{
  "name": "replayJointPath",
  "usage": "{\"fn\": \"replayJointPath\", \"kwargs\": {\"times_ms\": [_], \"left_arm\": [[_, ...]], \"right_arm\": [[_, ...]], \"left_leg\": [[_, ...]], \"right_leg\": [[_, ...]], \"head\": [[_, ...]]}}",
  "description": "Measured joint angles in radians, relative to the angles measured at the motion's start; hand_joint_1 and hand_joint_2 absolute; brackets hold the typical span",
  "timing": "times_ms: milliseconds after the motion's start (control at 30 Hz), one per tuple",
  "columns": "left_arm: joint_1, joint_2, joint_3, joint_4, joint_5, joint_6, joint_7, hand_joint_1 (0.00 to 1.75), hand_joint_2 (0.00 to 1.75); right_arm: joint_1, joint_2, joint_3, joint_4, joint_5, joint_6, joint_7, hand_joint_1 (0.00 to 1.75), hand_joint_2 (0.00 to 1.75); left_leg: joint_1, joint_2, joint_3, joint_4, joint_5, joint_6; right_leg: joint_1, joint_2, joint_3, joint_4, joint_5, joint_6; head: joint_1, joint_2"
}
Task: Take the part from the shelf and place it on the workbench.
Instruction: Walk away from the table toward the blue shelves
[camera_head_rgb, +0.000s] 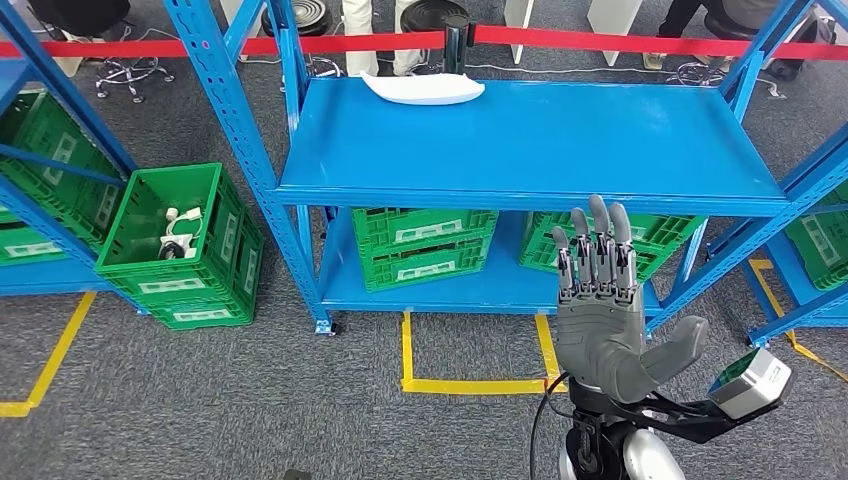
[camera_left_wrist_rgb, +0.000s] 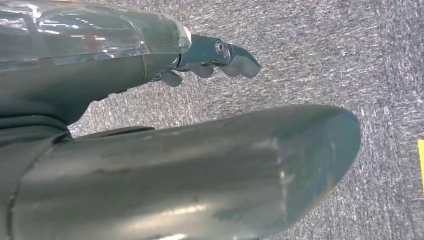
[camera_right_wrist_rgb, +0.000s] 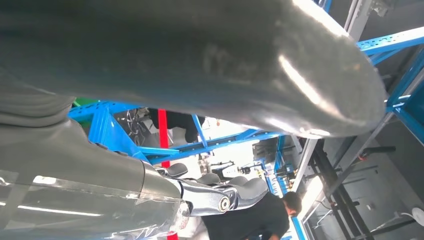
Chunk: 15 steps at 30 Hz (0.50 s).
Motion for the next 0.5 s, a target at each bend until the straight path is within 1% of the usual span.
{"fn": "replayJointPath", "kwargs": {"times_ms": [167,200,267,300,333,367,400,433,467,500], "left_arm": [[0.0,0.0,0.0,0.0,0.0,0.0,0.0,0.0,0.0],[0.0,0.0,0.0,0.0,0.0,0.0,0.0,0.0,0.0],[0.0,0.0,0.0,0.0,-0.001,0.0,0.0,0.0,0.0],[-0.001,0.0,0.0,0.0,-0.002,0.0,0.001,0.0,0.0],[-0.001,0.0,0.0,0.0,-0.002,0.0,0.002,0.0,0.0],[-0.001,0.0,0.0,0.0,-0.003,0.0,0.002,0.0,0.0],[-0.001,0.0,0.0,0.0,-0.003,0.0,0.003,0.0,0.0],[0.0,0.0,0.0,0.0,-0.003,0.0,0.003,0.0,0.0],[0.001,0.0,0.0,0.0,-0.003,0.0,0.004,0.0,0.0],[0.002,0.0,0.0,0.0,-0.003,0.0,0.004,0.0,0.0]], "right_arm": [[0.0,0.0,0.0,0.0,0.006,0.0,0.0,0.0,0.0],[0.0,0.0,0.0,0.0,0.014,0.0,0.0,0.0,0.0],[0.0,0.0,0.0,-0.001,0.035,0.0,0.0,0.0,0.0],[0.0,0.0,0.0,-0.002,0.046,0.0,0.0,0.0,0.0],[0.0,0.0,-0.001,-0.002,0.055,-0.001,0.0,0.0,0.0],[-0.001,0.0,-0.001,-0.003,0.063,-0.001,0.0,0.0,0.0],[-0.001,0.0,-0.001,-0.004,0.069,-0.001,0.0,0.0,0.0],[-0.001,0.0,-0.001,-0.004,0.074,-0.001,0.0,0.0,0.0],[0.0,0.001,0.0,-0.004,0.077,-0.001,0.001,0.0,0.0],[0.001,0.001,0.0,-0.003,0.08,-0.001,0.002,0.0,0.0]], "left_leg": [[0.0,0.001,0.001,-0.001,0.0,0.0],[-0.002,0.001,0.001,0.001,-0.001,0.002],[-0.005,0.002,0.003,-0.004,0.0,0.012],[-0.003,0.003,0.009,-0.014,0.005,0.019],[0.0,0.004,0.018,-0.029,0.011,0.026],[0.003,0.006,0.027,-0.041,0.017,0.03],[0.006,0.007,0.034,-0.05,0.021,0.032],[0.006,0.008,0.037,-0.053,0.021,0.032],[0.006,0.009,0.037,-0.053,0.02,0.032],[0.007,0.008,0.038,-0.053,0.019,0.029]], "right_leg": [[0.0,0.001,0.0,0.0,0.0,0.0],[-0.001,0.001,0.001,-0.002,0.001,0.002],[-0.003,0.002,0.004,-0.011,0.005,0.011],[-0.004,-0.001,0.007,-0.015,0.005,0.016],[-0.003,-0.01,0.007,-0.01,-0.001,0.02],[-0.002,-0.022,-0.003,0.013,-0.017,0.023],[-0.004,-0.034,-0.025,0.06,-0.043,0.026],[-0.005,-0.043,-0.057,0.125,-0.076,0.031],[-0.008,-0.048,-0.092,0.193,-0.104,0.035],[-0.012,-0.05,-0.12,0.243,-0.117,0.039]], "head": [[0.0,0.0],[0.0,0.0],[-0.002,0.0],[-0.004,0.0],[-0.003,0.0],[-0.001,0.0],[0.002,0.0],[0.006,0.0],[0.007,0.0],[0.008,0.0]]}}
